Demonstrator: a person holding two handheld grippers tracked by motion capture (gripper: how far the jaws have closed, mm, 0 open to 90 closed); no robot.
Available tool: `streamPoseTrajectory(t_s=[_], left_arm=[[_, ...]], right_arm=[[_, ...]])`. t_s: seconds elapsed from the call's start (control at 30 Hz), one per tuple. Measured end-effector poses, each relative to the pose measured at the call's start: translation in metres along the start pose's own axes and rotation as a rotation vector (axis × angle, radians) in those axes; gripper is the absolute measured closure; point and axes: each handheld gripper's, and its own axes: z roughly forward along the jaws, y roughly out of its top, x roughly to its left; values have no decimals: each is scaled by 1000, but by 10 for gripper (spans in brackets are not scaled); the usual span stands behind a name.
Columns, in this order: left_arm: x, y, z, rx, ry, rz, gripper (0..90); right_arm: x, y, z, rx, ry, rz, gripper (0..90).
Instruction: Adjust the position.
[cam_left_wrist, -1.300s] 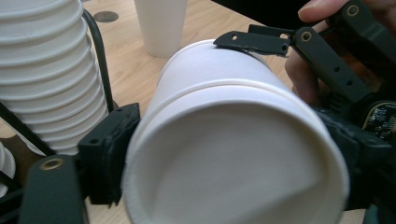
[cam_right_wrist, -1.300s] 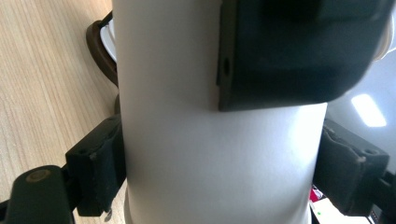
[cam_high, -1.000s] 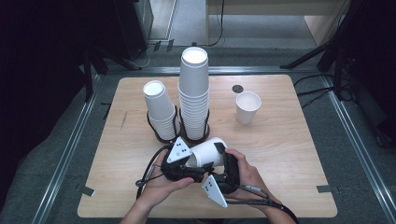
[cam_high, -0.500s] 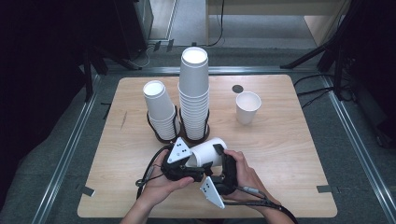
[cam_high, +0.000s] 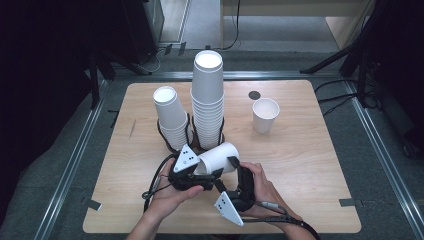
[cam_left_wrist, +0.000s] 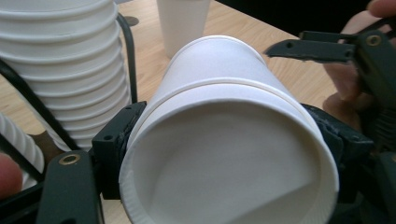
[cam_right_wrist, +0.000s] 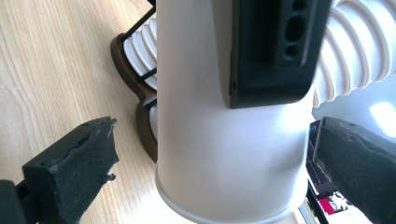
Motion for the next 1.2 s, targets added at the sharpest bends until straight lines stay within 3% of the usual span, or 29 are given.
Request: streamPoseTrajectory(t_s=[0.3,0.47,0.6,0.83,1.03,1.2], left_arm=[[6,-2,-1,-15,16,-22,223],[9,-1,-3,-32,28,-28,224],[10,-1,-4,-44,43,-19,223],[11,-3,-4,-77,76,-18,223],[11,-6,-2,-102,94,-31,222],[10,-7,-1,-120,105,-27,221]], right_arm=[[-5,1,-6,0,0,34,0],[-10,1,-11,6,21,122,0],[-16,-3,-15,36,-11,170,0],[-32,-15,-17,127,-78,377,7],[-46,-23,-18,151,-128,547,63],[-50,-22,-17,155,-106,682,63]])
